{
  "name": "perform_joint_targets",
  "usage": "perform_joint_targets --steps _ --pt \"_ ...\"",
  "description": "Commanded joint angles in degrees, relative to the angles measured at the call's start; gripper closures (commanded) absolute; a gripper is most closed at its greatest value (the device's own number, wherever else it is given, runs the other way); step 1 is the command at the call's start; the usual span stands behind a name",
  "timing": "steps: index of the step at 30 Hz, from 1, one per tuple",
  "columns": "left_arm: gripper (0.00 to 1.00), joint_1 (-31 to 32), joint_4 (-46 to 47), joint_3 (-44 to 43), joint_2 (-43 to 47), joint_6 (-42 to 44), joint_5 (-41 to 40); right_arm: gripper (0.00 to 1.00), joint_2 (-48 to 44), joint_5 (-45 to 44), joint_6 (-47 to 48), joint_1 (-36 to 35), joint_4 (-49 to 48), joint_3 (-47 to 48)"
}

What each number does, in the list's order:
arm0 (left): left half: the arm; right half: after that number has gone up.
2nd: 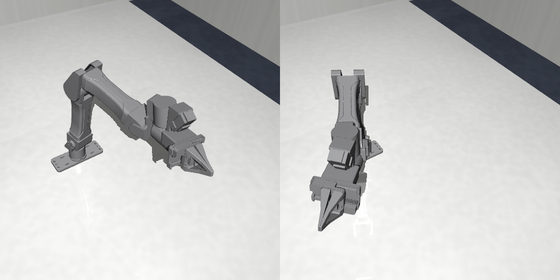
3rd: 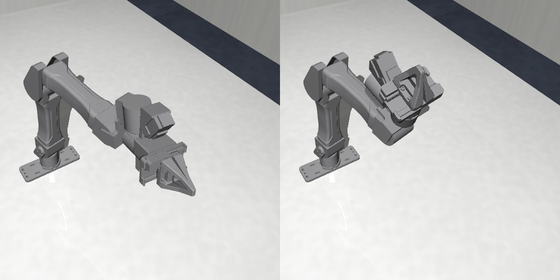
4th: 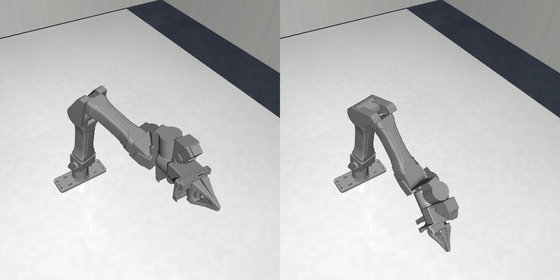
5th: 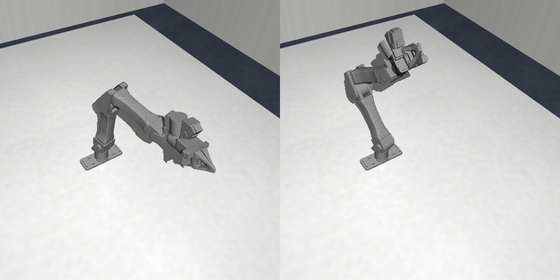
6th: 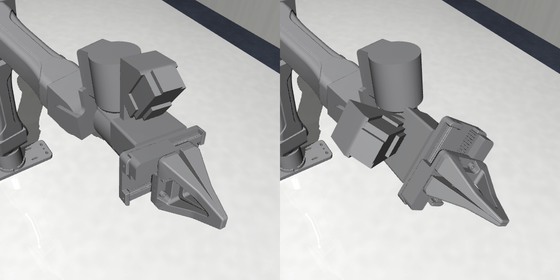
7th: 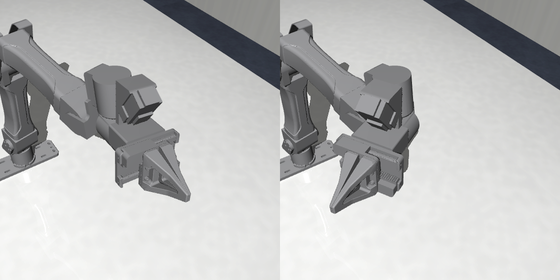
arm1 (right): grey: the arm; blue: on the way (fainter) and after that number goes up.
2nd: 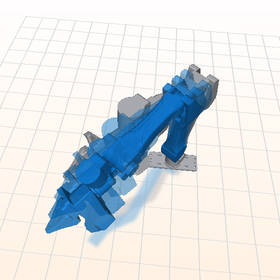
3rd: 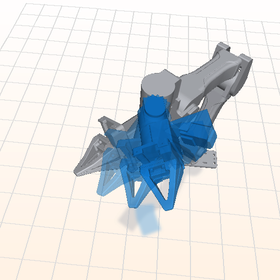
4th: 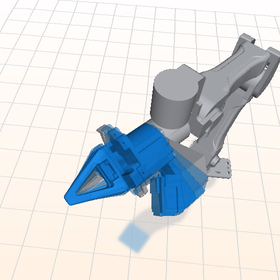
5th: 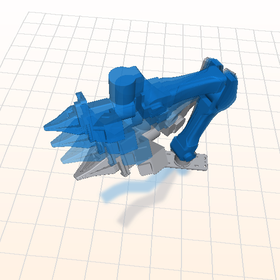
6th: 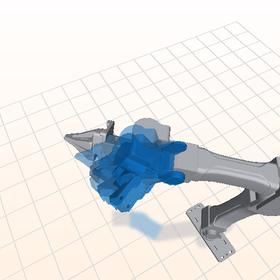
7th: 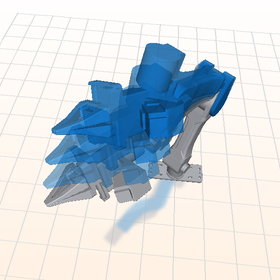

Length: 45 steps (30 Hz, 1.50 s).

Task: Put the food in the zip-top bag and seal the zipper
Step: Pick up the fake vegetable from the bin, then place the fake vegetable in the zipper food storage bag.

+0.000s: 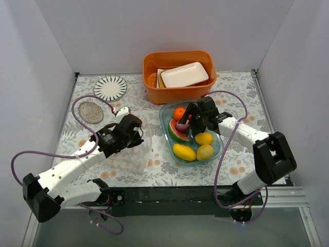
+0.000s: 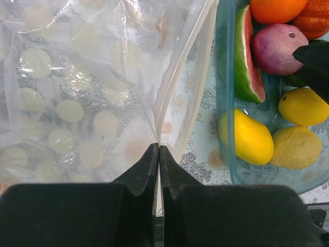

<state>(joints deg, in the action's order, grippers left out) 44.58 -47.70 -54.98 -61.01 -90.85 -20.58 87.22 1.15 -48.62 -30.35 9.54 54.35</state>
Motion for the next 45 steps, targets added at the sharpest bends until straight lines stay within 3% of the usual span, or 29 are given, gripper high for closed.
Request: perform_joint_targets --steps 1,13,21,24,27,28,31,36,45 --pt "1.0 -0.28 1.03 0.23 1.25 0.06 0.01 0.17 -0.21 0.35 -1.39 0.82 -4.78 -1.08" --pt "1.0 -0.28 0.86 -0.04 1.07 0.06 0.36 0.19 3.74 0.43 1.25 1.17 -3.48 1.37" --pt "1.0 -0.37 0.77 -0.21 0.9 0.41 0.36 0.3 4.63 1.4 2.56 1.7 -6.29 1.02" --pt "1.0 -0.28 0.77 -0.21 0.98 0.41 0.36 0.39 4.71 2.28 2.57 2.22 -7.69 0.67" --pt "1.0 -0.28 0.42 -0.39 0.9 0.32 0.28 0.55 4.28 3.16 3.09 2.4 -8.31 0.41" --pt "1.0 -0.28 0.42 -0.39 0.9 0.32 0.19 0.67 3.75 3.42 3.35 2.4 -8.66 0.06" --pt "1.0 -0.28 0.51 -0.48 0.9 0.41 0.19 0.85 2.44 4.83 4.5 2.4 -10.58 -0.91" --pt "1.0 -0.28 0.77 -0.48 0.72 0.5 0.36 0.92 -2.12 7.99 6.95 2.49 -12.35 -2.58" --pt "1.0 -0.28 1.65 -0.65 0.28 0.5 0.36 0.93 -11.62 12.03 11.26 -0.06 -11.82 -4.86"
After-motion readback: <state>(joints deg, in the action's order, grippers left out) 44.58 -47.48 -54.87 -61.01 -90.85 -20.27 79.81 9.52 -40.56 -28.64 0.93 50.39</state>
